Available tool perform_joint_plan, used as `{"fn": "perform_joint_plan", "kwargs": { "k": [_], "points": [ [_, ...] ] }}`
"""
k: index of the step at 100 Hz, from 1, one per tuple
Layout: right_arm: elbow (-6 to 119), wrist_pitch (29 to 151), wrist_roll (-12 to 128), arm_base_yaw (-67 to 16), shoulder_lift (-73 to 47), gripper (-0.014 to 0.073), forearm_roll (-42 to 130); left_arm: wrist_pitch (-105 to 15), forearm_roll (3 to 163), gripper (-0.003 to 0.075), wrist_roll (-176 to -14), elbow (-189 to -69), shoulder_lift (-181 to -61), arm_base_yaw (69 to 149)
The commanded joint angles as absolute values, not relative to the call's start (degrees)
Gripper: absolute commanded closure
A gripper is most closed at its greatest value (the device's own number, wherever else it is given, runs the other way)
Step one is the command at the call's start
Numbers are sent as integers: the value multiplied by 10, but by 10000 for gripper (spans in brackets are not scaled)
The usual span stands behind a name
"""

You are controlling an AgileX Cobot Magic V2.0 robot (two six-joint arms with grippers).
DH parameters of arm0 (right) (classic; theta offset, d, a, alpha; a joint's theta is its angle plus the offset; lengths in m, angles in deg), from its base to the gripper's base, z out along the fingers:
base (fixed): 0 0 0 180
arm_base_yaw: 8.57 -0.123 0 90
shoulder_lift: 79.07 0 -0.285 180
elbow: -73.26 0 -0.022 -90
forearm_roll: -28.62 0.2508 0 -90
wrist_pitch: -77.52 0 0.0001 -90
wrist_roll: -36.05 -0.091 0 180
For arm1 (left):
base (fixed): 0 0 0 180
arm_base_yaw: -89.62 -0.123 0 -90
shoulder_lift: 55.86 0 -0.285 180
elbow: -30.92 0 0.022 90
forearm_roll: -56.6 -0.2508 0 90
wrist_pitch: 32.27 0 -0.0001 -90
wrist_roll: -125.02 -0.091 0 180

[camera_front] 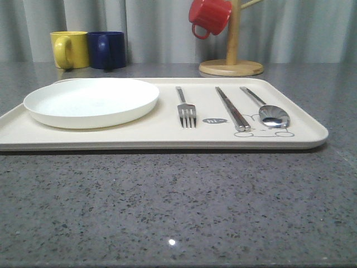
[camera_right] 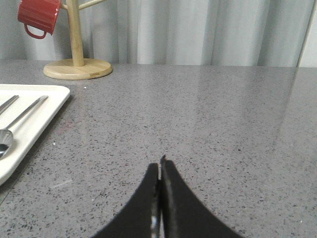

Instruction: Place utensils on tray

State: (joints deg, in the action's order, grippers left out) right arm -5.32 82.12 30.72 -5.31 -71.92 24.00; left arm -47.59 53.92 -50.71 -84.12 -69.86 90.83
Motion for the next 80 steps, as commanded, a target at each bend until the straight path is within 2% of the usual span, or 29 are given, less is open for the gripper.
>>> {"fn": "perform_joint_plan", "kwargs": {
  "k": [1,20,25,80],
  "points": [
    [-55,780,313,-51,-730,661,240,-399,537,740,-494,-800,-670,896],
    [-55,780,313,-51,-730,661,240,-349,537,740,-491,-698,-614,896],
    [-55,780,313,-51,-730,661,240,-381,537,739,-488,-701,-614,896],
    [-55,781,313,-51,-728,661,240,-364,537,739,-488,-700,-614,896]
  ]
}}
